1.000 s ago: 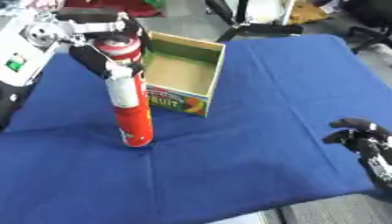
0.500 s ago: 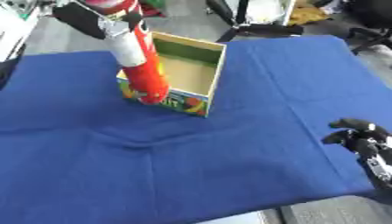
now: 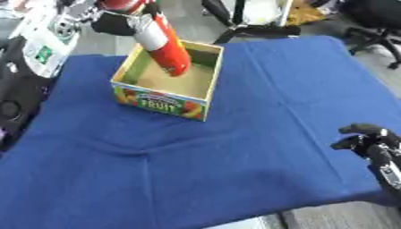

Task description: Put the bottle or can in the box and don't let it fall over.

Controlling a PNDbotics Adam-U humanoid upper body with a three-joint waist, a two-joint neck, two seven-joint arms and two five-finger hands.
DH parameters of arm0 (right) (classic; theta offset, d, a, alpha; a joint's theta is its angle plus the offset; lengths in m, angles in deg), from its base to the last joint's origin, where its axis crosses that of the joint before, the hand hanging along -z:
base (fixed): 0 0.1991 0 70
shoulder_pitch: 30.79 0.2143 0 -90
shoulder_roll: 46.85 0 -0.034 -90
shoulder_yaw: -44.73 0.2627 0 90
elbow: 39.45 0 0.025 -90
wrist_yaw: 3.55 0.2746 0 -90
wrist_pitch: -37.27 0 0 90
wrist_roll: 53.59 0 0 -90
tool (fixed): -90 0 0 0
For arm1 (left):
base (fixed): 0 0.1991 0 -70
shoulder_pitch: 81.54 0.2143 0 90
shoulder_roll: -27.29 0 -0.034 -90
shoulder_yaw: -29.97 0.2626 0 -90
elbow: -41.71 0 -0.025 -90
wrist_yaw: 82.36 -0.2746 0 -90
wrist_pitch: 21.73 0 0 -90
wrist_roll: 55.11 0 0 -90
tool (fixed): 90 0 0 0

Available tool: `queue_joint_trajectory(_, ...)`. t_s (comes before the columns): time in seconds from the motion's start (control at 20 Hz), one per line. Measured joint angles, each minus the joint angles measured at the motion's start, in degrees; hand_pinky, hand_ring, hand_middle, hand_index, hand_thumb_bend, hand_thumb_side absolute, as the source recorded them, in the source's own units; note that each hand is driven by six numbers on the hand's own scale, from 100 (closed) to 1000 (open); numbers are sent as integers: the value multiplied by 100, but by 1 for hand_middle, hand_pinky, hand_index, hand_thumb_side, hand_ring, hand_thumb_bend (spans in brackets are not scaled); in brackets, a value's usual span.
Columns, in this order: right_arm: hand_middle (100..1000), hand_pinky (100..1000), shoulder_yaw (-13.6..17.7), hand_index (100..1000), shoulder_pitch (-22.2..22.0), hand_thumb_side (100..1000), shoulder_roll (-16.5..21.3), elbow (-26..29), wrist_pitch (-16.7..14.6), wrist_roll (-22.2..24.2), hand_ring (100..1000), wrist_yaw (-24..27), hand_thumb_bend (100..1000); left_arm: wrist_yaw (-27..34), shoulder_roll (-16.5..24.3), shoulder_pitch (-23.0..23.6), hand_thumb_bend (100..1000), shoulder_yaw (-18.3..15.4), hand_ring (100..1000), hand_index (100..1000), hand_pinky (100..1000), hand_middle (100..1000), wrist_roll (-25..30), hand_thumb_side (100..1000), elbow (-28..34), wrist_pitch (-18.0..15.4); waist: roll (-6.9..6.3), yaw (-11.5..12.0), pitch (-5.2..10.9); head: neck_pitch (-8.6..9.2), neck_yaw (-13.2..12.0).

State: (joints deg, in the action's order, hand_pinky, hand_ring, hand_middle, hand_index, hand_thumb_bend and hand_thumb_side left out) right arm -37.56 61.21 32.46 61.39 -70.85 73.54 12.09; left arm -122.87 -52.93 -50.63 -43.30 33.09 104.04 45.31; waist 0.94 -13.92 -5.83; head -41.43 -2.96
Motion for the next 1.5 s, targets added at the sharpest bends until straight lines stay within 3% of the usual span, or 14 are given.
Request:
queue_joint_trajectory(0.05, 751, 735, 0, 823, 3, 499, 0, 0, 4, 6, 672, 3, 100, -167, -9, 15, 100, 3, 962, 1000, 962, 938, -5, 238, -55, -32, -3, 0, -2, 1, 0)
queue_joint_trajectory(0.15, 751, 736, 0, 823, 3, 499, 0, 0, 5, 8, 672, 5, 100, -439, -10, 29, 100, 3, 1000, 1000, 1000, 1000, 65, 349, -133, -125, -14, 7, -2, 7, 2)
queue_joint_trajectory(0.7, 751, 737, 2, 823, -7, 498, 0, 0, 1, 10, 672, 6, 100, -407, -1, 70, 100, -41, 1000, 1000, 1000, 1000, 270, 612, -186, -338, -7, 89, -2, 25, 10)
queue_joint_trajectory(0.9, 751, 737, 2, 824, -9, 497, 0, 0, 0, 9, 672, 6, 100, -257, 53, 85, 100, -48, 1000, 1000, 1000, 1000, 212, 621, -158, -330, 2, 100, -2, 26, 14)
queue_joint_trajectory(1.05, 751, 738, 4, 824, -24, 497, 0, 0, -1, 8, 672, 6, 100, -79, 100, 111, 100, -71, 1000, 1000, 972, 1000, 162, 562, -84, -324, 4, 121, -2, 27, 28)
queue_joint_trajectory(1.25, 751, 738, 25, 824, -41, 497, 0, 0, -14, -7, 672, 5, 100, 701, 356, 259, 100, -75, 970, 1000, 894, 956, 149, 497, 434, -294, 5, 188, -1, 28, 76)
queue_joint_trajectory(1.5, 750, 738, 64, 824, -52, 497, 0, 0, -30, -33, 672, -1, 100, 2603, 1077, 1040, 100, -218, 933, 1000, 834, 915, 455, 490, 2085, 76, -14, 300, 1, 31, 138)
